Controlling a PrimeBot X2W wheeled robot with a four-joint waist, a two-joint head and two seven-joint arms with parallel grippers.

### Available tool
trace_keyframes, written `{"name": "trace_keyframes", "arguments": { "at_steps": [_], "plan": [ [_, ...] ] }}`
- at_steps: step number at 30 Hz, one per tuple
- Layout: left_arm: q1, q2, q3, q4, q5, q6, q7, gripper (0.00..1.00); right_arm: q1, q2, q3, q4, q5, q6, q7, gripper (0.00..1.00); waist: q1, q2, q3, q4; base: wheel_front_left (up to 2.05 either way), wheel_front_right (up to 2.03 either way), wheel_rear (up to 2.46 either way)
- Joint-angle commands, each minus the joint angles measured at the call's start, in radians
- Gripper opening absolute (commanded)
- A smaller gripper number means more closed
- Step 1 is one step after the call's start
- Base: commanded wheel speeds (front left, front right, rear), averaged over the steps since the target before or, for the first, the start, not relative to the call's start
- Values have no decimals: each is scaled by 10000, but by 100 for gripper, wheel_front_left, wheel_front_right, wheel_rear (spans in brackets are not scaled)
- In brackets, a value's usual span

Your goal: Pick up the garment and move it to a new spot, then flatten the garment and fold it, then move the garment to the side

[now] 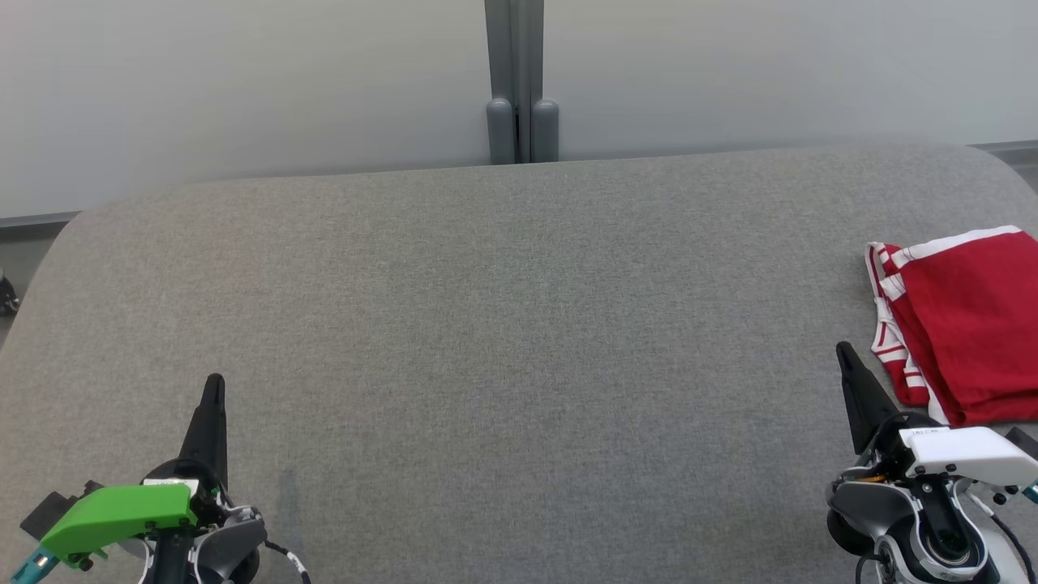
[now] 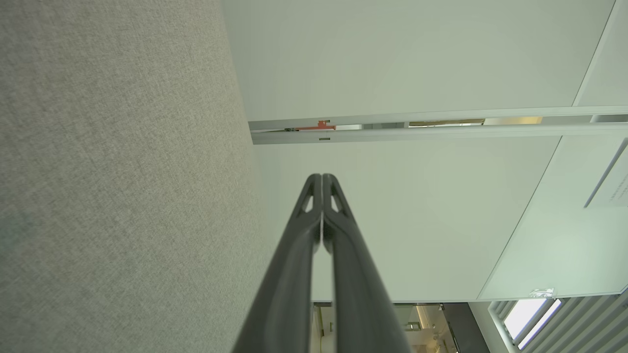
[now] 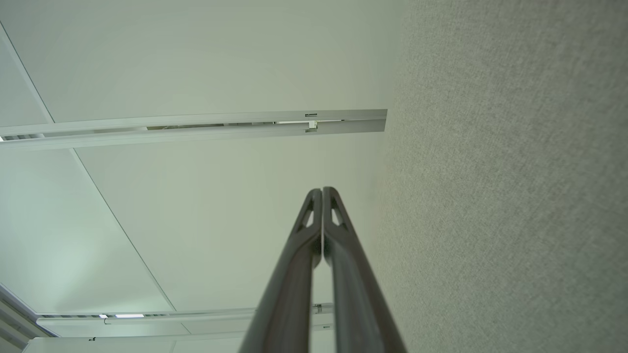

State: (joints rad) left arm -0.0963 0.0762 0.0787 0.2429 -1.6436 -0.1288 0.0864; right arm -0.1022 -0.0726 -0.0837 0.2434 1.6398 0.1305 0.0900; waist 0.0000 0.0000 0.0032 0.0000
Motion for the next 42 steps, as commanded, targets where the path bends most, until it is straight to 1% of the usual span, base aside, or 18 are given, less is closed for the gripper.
{"name": "trace_keyframes", "arguments": {
  "at_steps": [1, 42],
  "plan": [
    [-165, -8, 43, 17, 33, -51, 21, 0, -69, 15, -27, 18, -47, 4, 34, 0, 0, 0, 0, 0, 0, 0, 0],
    [-171, -110, 180, 26, 171, -51, 149, 0, -82, 102, -148, 25, -167, 4, 138, 0, 0, 0, 0, 0, 0, 0, 0]
  ]
}}
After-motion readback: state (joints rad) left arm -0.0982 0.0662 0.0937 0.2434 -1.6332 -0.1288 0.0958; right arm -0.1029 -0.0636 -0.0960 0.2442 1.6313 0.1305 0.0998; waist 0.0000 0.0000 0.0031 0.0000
